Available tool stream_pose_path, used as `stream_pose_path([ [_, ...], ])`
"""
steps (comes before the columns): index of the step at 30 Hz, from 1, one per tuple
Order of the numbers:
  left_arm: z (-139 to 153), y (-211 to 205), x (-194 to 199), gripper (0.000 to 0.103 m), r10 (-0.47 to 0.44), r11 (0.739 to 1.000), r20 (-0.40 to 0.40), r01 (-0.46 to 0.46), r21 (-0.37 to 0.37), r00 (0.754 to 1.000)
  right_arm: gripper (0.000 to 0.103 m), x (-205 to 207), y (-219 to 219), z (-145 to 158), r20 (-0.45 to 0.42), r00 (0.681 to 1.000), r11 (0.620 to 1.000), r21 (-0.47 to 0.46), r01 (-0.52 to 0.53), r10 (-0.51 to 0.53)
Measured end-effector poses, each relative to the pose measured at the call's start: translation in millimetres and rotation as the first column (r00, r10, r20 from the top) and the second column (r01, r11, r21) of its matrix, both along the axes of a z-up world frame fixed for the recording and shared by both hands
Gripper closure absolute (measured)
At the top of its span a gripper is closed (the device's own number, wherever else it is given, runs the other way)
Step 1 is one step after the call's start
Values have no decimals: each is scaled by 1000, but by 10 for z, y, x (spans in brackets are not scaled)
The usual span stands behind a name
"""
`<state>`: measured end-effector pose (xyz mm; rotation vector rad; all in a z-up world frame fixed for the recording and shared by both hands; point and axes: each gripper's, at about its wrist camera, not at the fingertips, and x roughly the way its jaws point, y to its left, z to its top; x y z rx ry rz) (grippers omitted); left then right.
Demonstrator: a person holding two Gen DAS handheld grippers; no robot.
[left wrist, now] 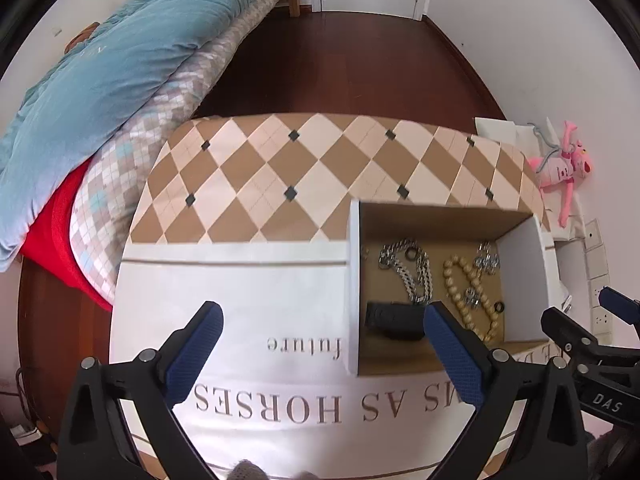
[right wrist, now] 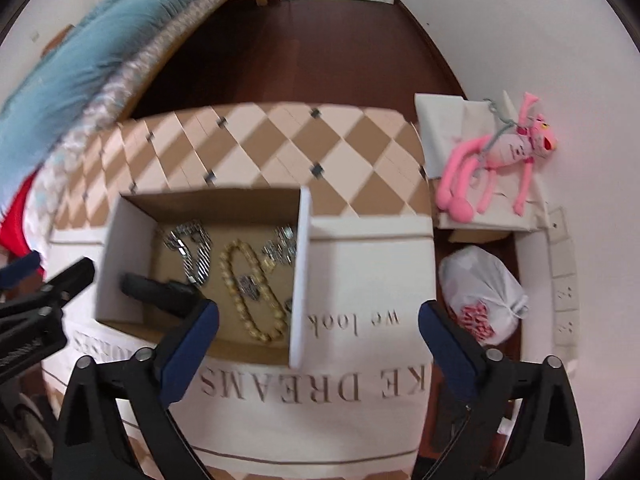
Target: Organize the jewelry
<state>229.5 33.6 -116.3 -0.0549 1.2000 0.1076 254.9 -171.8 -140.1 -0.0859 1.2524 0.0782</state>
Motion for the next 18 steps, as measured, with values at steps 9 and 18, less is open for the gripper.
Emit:
stream_pose_path([
  [9,7,-22,-238,0,18,1000,3,-18,-6,1000,0,-233,11,-35,19,999,999,-20,26,-26],
  [18,445,-127,-643,0,6,1000,76,-6,-10,997,0,-643,-88,445,126,990,998,-3,58,-57],
])
